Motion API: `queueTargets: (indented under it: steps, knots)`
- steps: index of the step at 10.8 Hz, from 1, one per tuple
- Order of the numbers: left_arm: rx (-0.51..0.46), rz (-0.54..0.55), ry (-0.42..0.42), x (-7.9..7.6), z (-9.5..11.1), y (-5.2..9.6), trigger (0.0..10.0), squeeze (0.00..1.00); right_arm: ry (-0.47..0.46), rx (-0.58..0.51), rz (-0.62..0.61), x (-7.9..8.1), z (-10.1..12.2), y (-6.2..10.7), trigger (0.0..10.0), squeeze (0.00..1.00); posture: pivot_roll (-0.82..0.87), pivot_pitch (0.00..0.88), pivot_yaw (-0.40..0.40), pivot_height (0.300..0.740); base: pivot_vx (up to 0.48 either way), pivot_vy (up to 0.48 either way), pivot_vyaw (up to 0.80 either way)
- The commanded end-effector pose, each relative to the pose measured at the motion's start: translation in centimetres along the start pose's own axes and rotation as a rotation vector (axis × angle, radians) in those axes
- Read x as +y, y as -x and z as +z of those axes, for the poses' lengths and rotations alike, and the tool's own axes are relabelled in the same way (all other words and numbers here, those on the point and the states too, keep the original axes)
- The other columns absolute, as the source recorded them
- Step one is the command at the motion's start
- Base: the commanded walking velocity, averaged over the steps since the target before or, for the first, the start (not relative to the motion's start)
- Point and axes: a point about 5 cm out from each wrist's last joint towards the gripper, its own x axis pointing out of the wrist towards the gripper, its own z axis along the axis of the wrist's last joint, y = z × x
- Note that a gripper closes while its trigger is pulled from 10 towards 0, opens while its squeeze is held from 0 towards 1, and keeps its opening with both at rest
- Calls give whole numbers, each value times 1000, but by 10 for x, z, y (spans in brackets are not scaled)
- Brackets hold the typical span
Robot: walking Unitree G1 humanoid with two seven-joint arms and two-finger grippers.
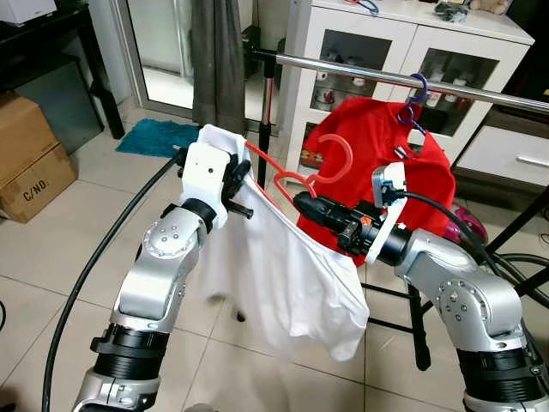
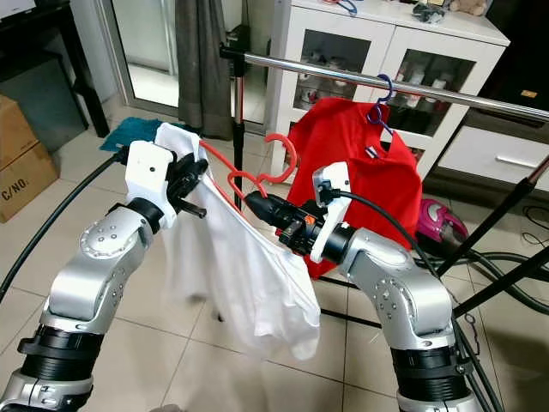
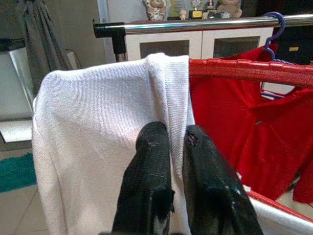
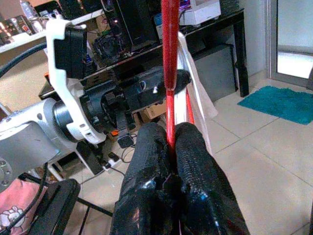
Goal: Hang hanger
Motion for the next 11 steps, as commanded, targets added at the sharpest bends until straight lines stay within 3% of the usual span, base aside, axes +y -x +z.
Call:
queueTargets:
  steps: [1, 5, 6, 7, 9, 11]
  knots:
    - [27, -7, 10, 1, -3, -2, 0, 0, 18, -39, 23, 0, 12, 1, 0, 0, -17, 0, -79, 740, 0, 0, 0]
    - [37, -9, 35, 11, -2, -5, 0, 0, 38, -22, 14, 0, 14, 2, 0, 0, -17, 0, -79, 740, 0, 0, 0]
    - [21, -20, 38, 13, 3, -6, 0, 0, 89, 63, -14, -3, 11, 4, 0, 0, -18, 0, -83, 740, 0, 0, 0]
    - [-42, -103, 27, 12, 22, -5, 0, 0, 150, 229, -66, -9, -3, 11, 0, 0, -21, 0, -86, 740, 0, 0, 0]
    - [-55, -249, 44, 2, 36, 3, 0, 0, 145, 345, -123, -15, -17, 24, 0, 0, -28, 0, -84, 740, 0, 0, 0]
    - [-54, -248, 25, 11, 46, 9, 0, 0, 130, 419, -158, -20, -22, 43, 0, 0, -32, 0, -74, 740, 0, 0, 0]
